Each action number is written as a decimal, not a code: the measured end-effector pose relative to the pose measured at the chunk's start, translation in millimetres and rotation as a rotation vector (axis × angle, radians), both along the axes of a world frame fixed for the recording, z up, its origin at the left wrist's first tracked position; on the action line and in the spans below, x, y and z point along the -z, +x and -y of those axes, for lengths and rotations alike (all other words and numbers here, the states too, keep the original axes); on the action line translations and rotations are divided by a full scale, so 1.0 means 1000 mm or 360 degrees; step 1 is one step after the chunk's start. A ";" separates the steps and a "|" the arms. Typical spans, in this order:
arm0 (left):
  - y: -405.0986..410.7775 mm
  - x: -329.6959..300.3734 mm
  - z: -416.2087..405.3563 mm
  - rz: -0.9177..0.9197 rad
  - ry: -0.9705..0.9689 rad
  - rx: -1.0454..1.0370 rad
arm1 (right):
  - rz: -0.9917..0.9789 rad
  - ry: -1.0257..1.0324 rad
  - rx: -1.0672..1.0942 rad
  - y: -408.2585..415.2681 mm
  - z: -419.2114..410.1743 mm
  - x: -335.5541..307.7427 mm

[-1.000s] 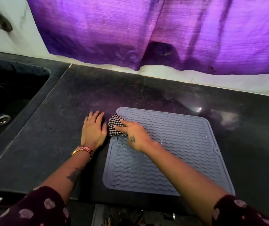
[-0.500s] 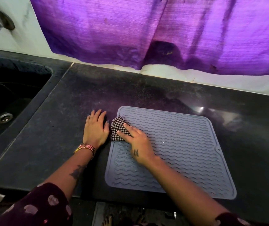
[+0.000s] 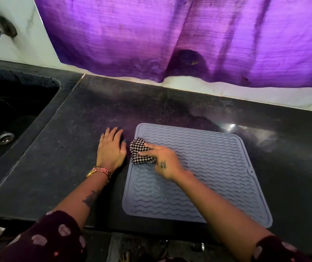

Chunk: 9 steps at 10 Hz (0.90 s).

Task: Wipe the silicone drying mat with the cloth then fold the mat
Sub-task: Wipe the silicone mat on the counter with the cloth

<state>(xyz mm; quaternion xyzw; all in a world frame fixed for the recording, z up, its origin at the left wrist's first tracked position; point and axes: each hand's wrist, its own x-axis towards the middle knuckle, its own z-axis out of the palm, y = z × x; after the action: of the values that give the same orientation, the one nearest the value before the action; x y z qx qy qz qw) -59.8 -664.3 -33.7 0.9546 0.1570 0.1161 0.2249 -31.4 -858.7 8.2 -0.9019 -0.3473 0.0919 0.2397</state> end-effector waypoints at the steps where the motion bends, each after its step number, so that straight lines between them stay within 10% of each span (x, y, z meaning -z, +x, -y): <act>1: -0.001 -0.001 0.000 0.0004 0.0000 0.0002 | -0.0362 0.0386 0.0286 0.011 0.005 -0.012; 3: 0.000 0.000 -0.001 0.0001 -0.0001 0.0006 | -0.1230 0.1128 0.0950 0.028 0.019 -0.019; 4: 0.000 0.000 -0.001 -0.0003 -0.0006 0.0003 | -0.1222 0.0909 0.1000 0.029 0.017 -0.013; 6: 0.001 0.000 -0.001 -0.0007 -0.0002 0.0008 | -0.0089 -0.0092 0.0706 0.020 0.019 0.005; 9: 0.000 0.000 -0.001 0.0019 -0.0015 0.0007 | 0.0183 -0.0277 0.0358 0.029 -0.003 -0.015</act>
<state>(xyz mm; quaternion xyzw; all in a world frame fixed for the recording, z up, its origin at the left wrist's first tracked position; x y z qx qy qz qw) -59.3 -663.2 -33.5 0.9532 0.1539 0.1206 0.2308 -2.6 -855.9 23.2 -0.9563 -0.2480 0.0423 0.1491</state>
